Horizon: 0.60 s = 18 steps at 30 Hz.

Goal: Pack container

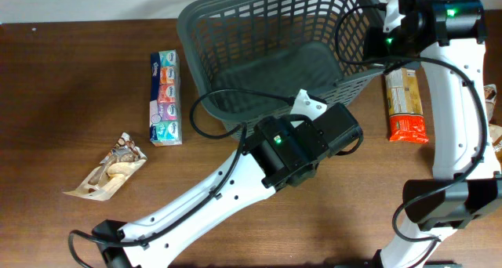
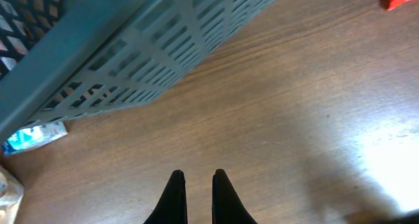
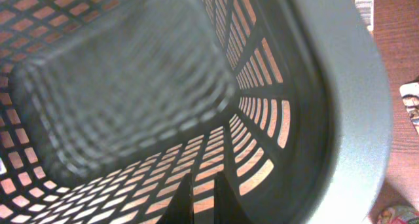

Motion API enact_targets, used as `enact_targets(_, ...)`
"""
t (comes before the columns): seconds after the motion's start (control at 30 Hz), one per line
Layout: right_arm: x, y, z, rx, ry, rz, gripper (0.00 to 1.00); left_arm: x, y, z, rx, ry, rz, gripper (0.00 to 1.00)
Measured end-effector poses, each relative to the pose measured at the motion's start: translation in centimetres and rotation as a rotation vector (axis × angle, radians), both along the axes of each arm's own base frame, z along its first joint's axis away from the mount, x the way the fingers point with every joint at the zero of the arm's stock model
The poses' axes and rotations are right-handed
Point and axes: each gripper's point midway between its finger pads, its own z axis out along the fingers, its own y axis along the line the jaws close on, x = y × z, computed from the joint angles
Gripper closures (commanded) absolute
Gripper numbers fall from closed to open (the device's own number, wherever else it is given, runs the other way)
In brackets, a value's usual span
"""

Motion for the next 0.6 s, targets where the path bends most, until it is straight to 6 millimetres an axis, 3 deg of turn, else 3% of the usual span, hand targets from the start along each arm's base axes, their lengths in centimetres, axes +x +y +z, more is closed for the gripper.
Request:
enact_targets(0.3, -1.1, 0.0, -0.4, -0.011, 0.047, 0.025, 0.96, 0.7, 1.0, -0.2, 0.031, -0.011, 0.028, 0.98)
enact_targets(0.6, -2.1, -0.1, -0.8, -0.021, 0.085, 0.048, 0.96, 3.6, 4.1, -0.2, 0.052, -0.019, 0.121, 0.98)
